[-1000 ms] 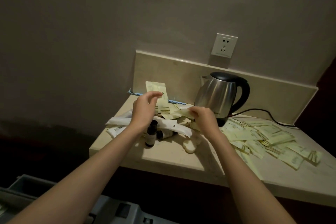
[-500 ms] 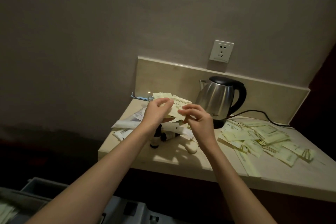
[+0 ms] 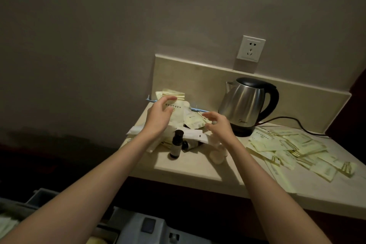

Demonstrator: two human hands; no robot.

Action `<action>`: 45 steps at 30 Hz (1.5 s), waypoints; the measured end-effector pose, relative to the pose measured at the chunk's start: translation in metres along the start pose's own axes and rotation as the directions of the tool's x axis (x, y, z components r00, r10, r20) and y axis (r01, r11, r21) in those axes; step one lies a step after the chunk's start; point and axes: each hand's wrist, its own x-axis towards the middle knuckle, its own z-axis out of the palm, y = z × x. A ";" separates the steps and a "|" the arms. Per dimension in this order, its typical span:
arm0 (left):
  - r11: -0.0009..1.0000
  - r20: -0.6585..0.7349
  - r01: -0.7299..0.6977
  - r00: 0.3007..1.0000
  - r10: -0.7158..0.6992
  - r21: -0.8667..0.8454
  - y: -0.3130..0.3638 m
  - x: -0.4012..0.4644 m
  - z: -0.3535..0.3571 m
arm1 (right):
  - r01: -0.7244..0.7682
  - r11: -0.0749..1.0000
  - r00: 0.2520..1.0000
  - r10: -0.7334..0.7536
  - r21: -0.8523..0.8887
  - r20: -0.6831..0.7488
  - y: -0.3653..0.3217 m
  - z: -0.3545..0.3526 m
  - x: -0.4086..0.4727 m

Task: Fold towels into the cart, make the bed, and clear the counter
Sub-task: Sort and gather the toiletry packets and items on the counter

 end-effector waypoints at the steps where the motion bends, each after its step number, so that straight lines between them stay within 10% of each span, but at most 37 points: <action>1: 1.000 -0.007 0.016 1.000 -0.016 -0.001 -0.003 0.002 -0.002 | -0.015 0.999 0.999 0.016 -0.030 0.042 0.001 0.001 0.006; 8: 1.000 -0.014 0.025 1.000 -0.025 0.008 -0.017 0.009 -0.003 | 0.063 0.968 0.985 -0.022 -0.243 0.168 0.005 0.024 0.019; 13: 1.000 -0.039 -0.019 0.999 0.019 0.007 -0.016 0.009 -0.006 | 0.044 0.979 0.994 -0.062 -0.199 -0.084 -0.001 0.017 0.022; 24: 0.999 0.188 -0.007 0.982 0.015 -0.047 0.031 -0.010 0.033 | 0.027 0.924 0.975 0.059 0.382 -0.212 -0.044 -0.037 -0.054; 35: 0.994 0.196 0.009 0.980 0.012 -0.106 0.045 -0.030 0.072 | -0.045 0.967 0.983 0.087 0.251 -0.159 -0.005 -0.062 -0.067; 45: 0.998 0.184 -0.027 0.982 0.037 -0.057 0.031 -0.017 0.071 | -0.154 0.962 0.988 0.143 -0.224 -0.063 0.053 -0.046 -0.035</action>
